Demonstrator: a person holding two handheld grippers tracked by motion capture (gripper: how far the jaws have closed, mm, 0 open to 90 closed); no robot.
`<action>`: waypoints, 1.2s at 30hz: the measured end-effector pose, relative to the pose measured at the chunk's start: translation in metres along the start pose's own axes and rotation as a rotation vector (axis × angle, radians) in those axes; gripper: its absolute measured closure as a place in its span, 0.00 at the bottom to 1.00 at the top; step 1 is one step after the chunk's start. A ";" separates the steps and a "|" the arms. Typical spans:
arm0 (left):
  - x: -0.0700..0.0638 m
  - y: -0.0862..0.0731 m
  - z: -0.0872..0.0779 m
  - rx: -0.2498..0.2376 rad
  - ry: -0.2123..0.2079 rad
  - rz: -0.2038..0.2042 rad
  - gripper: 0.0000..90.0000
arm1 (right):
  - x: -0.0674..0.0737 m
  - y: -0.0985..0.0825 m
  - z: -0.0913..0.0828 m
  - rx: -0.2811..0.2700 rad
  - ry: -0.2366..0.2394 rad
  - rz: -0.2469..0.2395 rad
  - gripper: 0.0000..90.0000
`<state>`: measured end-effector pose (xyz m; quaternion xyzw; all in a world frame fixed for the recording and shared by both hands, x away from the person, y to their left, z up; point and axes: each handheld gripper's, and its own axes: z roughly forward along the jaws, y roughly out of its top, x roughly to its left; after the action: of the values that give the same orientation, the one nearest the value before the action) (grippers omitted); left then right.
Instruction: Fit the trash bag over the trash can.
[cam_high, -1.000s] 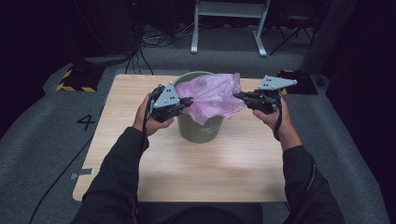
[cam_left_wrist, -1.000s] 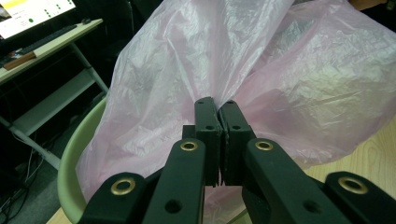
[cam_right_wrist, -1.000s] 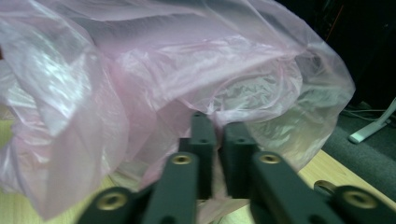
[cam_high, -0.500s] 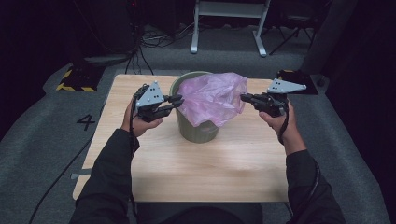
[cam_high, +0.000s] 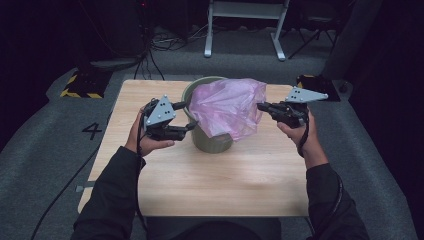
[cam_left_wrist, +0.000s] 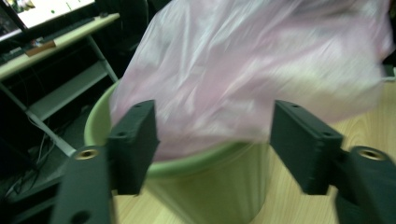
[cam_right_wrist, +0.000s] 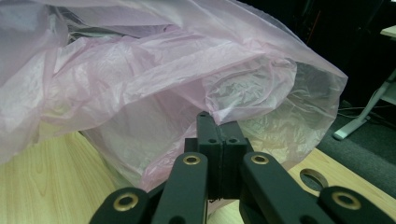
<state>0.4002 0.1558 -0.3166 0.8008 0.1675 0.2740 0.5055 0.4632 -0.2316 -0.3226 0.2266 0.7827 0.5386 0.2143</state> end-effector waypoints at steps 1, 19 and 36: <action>-0.004 0.004 0.000 -0.012 -0.008 -0.004 0.32 | 0.000 0.000 0.000 -0.001 -0.001 0.001 1.00; -0.032 0.052 0.044 -0.012 -0.086 -0.081 0.24 | 0.003 0.003 0.000 0.005 -0.019 -0.020 1.00; -0.040 0.084 0.072 -0.024 -0.141 -0.144 0.21 | 0.005 0.003 0.001 0.005 -0.028 -0.028 1.00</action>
<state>0.4109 0.0460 -0.2762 0.7979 0.1854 0.1822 0.5438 0.4600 -0.2274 -0.3206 0.2239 0.7840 0.5303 0.2323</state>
